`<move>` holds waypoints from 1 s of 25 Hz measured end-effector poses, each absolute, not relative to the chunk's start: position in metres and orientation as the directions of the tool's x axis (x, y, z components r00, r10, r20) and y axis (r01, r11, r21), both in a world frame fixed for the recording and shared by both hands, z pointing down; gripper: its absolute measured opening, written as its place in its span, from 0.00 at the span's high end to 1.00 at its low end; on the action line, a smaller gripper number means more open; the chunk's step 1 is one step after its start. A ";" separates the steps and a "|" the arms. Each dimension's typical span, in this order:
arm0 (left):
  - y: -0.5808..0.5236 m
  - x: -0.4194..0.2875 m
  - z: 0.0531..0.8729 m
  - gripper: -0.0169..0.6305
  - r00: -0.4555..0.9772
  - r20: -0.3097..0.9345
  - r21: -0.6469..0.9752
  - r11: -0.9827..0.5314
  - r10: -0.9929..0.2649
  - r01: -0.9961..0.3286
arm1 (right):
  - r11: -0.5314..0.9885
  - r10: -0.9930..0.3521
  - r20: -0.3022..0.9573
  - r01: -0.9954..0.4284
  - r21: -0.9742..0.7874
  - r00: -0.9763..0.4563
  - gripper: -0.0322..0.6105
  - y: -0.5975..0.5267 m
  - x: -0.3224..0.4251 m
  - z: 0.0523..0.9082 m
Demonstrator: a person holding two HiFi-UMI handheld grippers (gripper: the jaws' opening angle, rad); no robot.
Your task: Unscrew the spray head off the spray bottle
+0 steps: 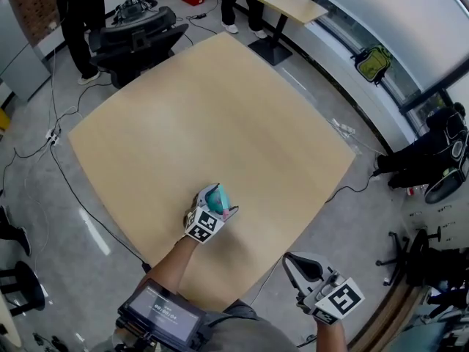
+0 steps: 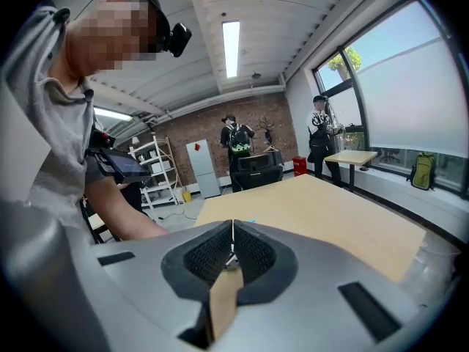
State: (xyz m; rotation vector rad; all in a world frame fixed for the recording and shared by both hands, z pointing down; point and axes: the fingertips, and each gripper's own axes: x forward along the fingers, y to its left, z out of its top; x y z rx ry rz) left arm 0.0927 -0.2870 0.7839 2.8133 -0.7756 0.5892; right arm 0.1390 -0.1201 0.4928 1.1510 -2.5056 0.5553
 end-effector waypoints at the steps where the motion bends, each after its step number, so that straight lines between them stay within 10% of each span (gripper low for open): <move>1: -0.284 0.091 0.781 0.33 0.787 0.416 0.050 -0.852 -0.456 -0.520 | 0.600 -0.644 0.446 -0.772 -0.209 -0.622 0.94 -0.118 0.138 0.492; 15: -0.186 0.039 0.617 0.34 0.722 0.457 -0.220 -0.852 -0.520 -0.474 | 0.712 -0.594 0.297 -0.660 -0.240 -0.748 0.93 -0.107 0.085 0.439; 19: -0.158 0.021 0.575 0.34 0.646 0.492 -0.319 -0.811 -0.584 -0.490 | 0.792 -0.509 0.240 -0.559 -0.245 -0.827 0.54 -0.090 0.046 0.405; 25: -0.129 0.003 0.546 0.34 0.507 0.485 -0.468 -0.701 -0.712 -0.538 | 0.845 -0.360 0.381 -0.471 -0.254 -0.852 0.51 -0.074 0.000 0.402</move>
